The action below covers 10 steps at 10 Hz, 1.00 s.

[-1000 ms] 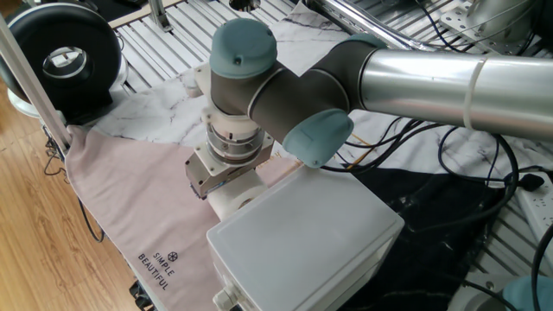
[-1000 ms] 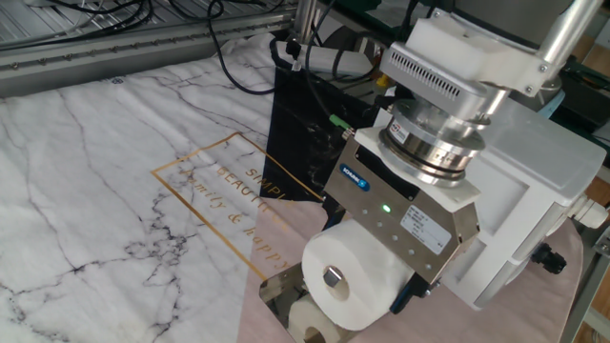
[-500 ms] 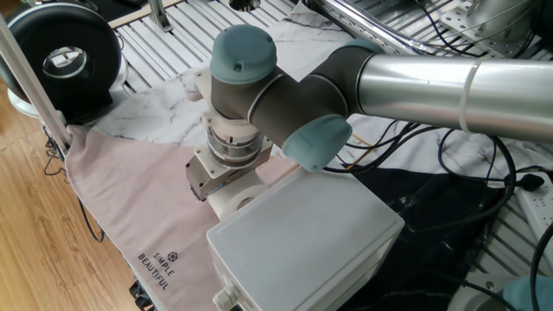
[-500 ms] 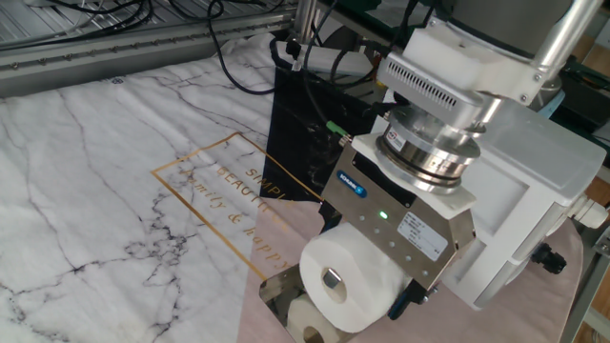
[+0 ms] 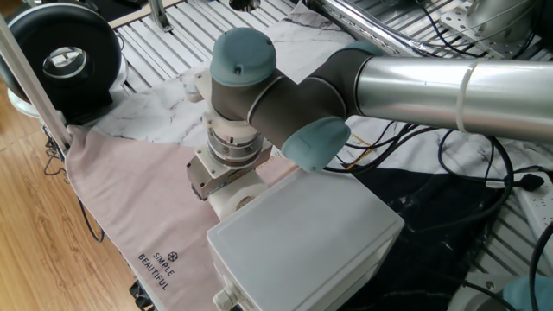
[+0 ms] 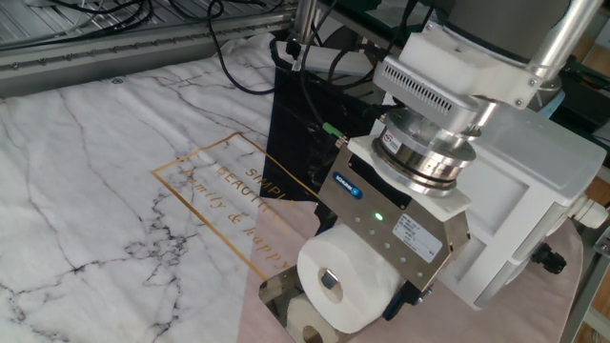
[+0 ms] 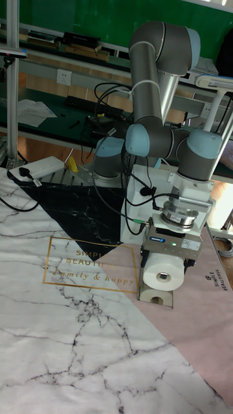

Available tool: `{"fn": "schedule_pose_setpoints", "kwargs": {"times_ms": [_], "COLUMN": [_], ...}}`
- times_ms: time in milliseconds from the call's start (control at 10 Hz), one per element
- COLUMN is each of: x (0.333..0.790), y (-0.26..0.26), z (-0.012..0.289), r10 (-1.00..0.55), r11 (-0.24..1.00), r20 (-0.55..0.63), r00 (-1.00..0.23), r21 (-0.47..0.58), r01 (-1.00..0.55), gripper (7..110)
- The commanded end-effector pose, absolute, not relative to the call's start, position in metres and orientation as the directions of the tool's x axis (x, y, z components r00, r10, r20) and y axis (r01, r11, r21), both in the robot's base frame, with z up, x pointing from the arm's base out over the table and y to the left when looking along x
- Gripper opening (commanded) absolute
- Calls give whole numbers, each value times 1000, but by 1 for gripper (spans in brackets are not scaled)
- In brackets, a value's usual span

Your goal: Take the roll of paper down from the shelf

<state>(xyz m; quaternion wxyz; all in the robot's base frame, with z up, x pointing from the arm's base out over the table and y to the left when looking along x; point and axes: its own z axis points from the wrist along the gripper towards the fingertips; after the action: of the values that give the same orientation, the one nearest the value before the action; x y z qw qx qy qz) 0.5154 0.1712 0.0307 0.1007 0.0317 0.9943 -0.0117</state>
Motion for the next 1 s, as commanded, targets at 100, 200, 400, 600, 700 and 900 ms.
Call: {"fn": "schedule_pose_setpoints", "kwargs": {"times_ms": [100,200,400,600,700,900], "x": [512,514,508,497,493,491], "y": [163,166,170,166,163,160], "z": [37,31,27,29,28,30], "r10": [96,98,94,106,101,109], "r11": [993,992,994,990,989,986], "r20": [-163,-171,-139,-72,-54,-33], "r00": [-982,-980,-986,-992,-993,-993], "r21": [-57,-57,-49,-85,-103,-126], "r01": [107,110,101,112,106,112], "gripper": [88,88,66,66,66,66]}}
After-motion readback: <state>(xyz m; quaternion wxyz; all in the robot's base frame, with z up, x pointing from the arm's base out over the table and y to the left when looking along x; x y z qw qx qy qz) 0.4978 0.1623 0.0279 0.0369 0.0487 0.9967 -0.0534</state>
